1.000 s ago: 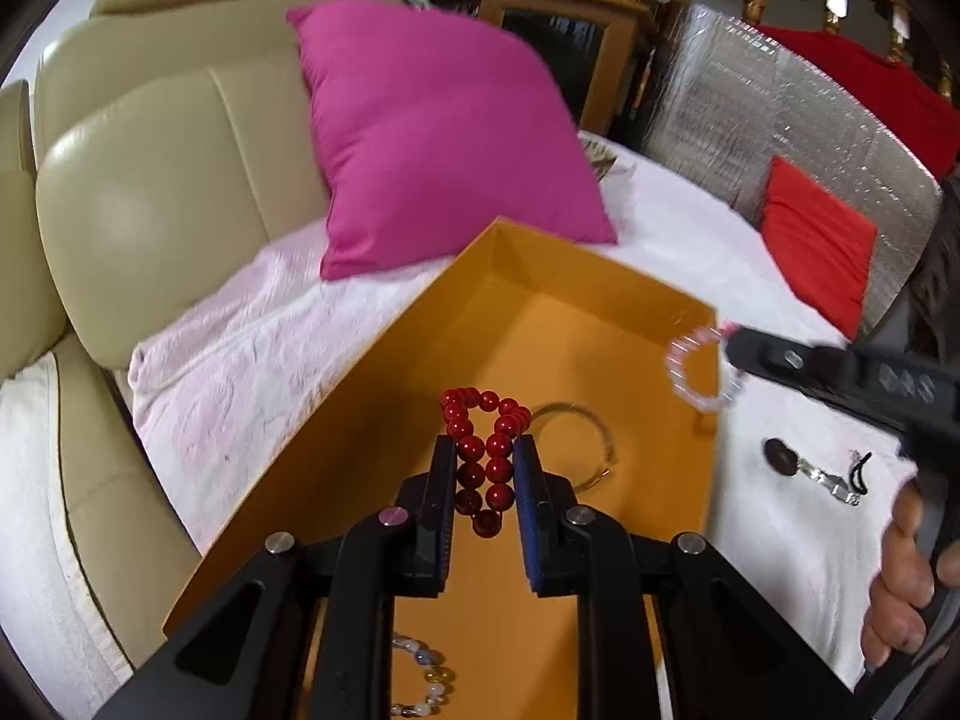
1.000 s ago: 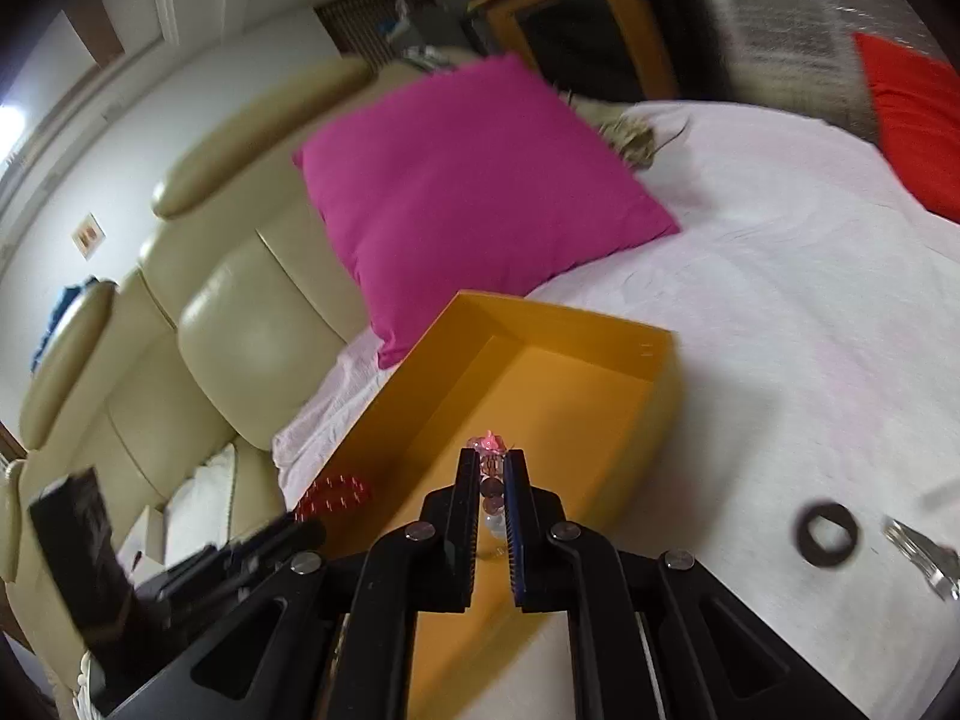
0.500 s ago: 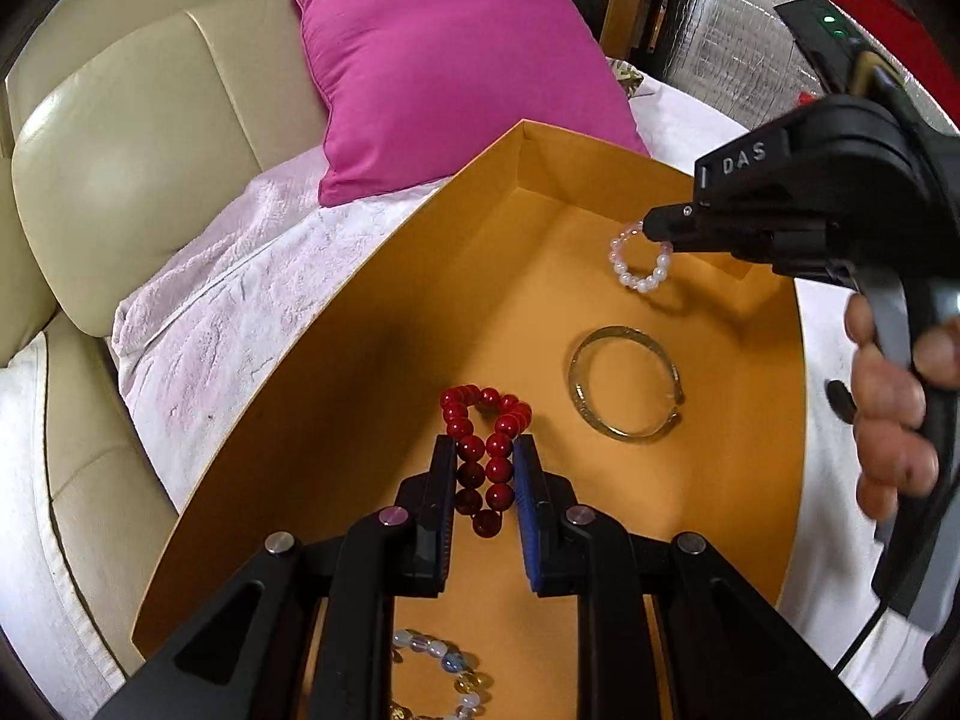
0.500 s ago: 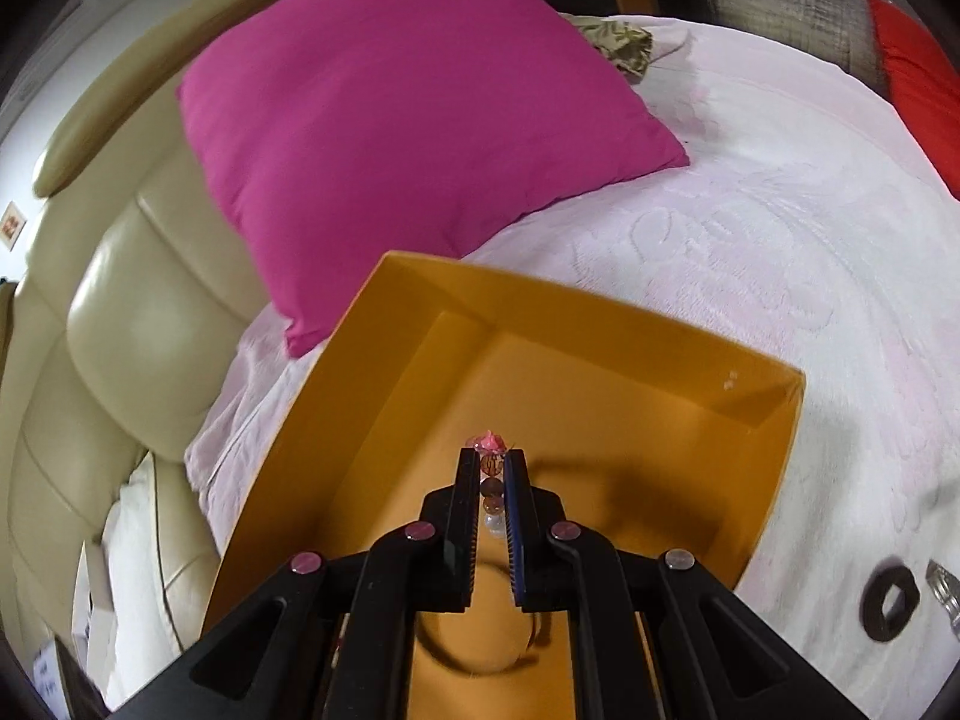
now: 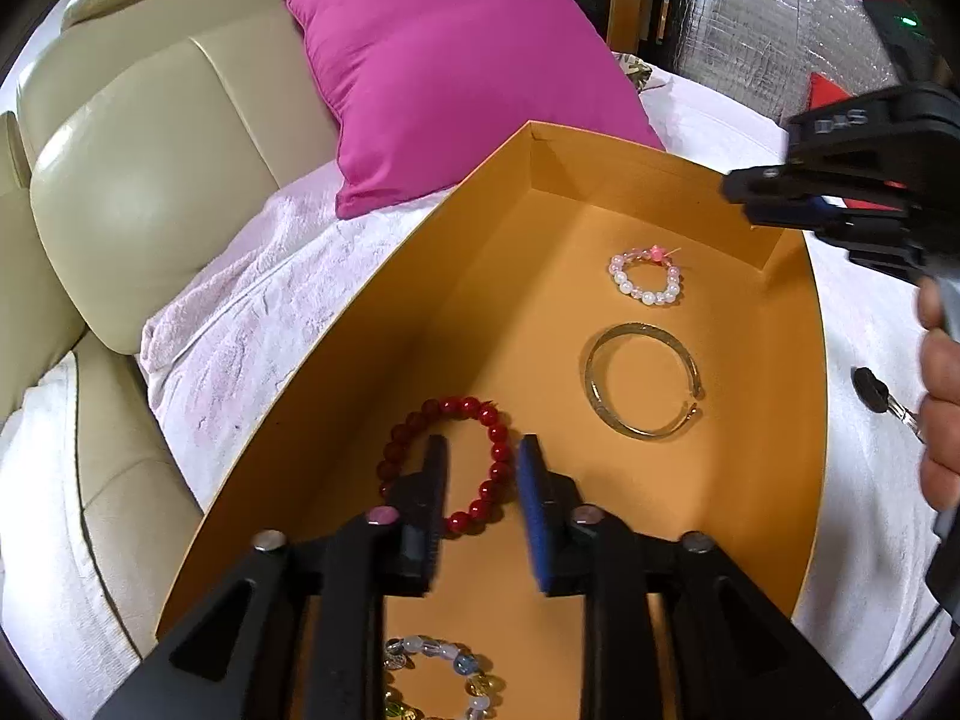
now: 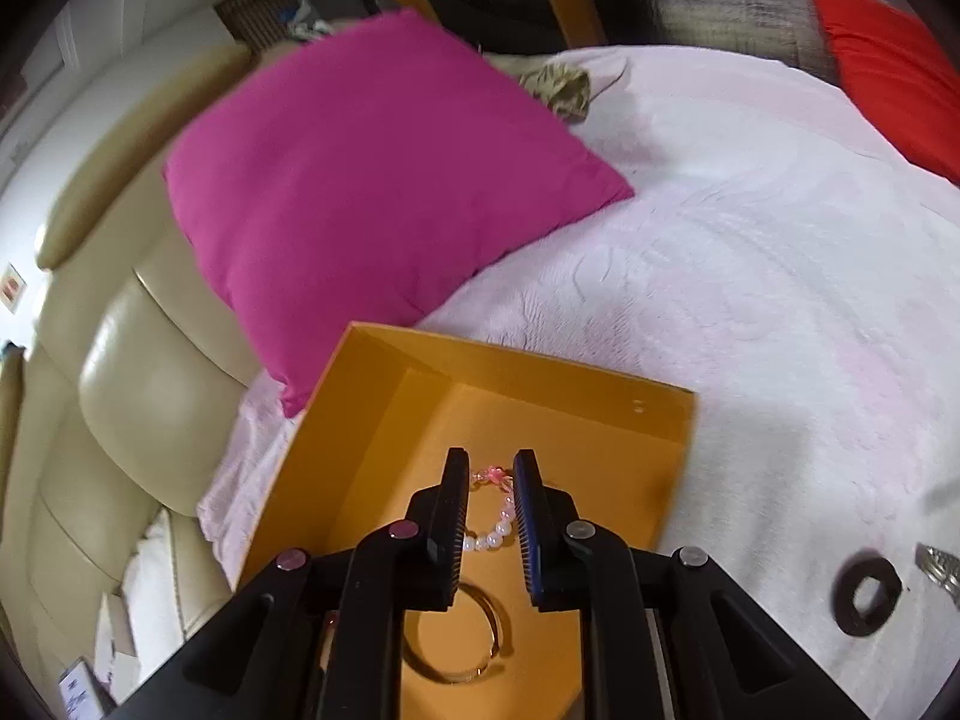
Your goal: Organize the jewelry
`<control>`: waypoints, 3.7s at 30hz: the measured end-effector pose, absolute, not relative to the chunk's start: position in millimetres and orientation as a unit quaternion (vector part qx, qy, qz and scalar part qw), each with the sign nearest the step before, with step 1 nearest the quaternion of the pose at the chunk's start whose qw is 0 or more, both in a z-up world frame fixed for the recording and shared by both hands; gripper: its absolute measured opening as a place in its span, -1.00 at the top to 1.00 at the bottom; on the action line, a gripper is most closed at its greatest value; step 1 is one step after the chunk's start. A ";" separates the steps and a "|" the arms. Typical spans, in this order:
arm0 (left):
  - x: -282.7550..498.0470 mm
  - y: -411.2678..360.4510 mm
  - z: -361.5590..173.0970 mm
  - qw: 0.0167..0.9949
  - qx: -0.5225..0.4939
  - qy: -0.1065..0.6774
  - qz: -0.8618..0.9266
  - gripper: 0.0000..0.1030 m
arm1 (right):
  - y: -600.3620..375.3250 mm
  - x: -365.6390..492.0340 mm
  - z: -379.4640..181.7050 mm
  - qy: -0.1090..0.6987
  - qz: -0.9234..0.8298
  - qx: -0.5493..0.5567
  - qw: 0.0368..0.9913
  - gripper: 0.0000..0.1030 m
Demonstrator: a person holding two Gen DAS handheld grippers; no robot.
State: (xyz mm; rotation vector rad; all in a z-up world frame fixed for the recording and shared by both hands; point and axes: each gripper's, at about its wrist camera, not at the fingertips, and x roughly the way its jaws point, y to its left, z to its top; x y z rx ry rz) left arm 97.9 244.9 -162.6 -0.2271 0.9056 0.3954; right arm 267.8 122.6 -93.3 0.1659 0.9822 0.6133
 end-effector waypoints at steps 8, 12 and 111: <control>88.1 228.1 -137.6 0.881 -0.071 0.405 0.232 -0.17 | 44.3 241.6 -75.9 0.433 0.281 0.112 0.849 0.64; 82.1 214.2 -120.3 0.889 -0.064 0.381 0.245 -0.17 | -13.9 225.2 -79.2 0.431 0.255 0.121 0.857 0.57; 230.5 -35.3 -144.4 0.896 0.052 0.435 -0.073 -0.46 | -281.5 217.7 -148.1 0.456 0.082 0.240 0.853 0.32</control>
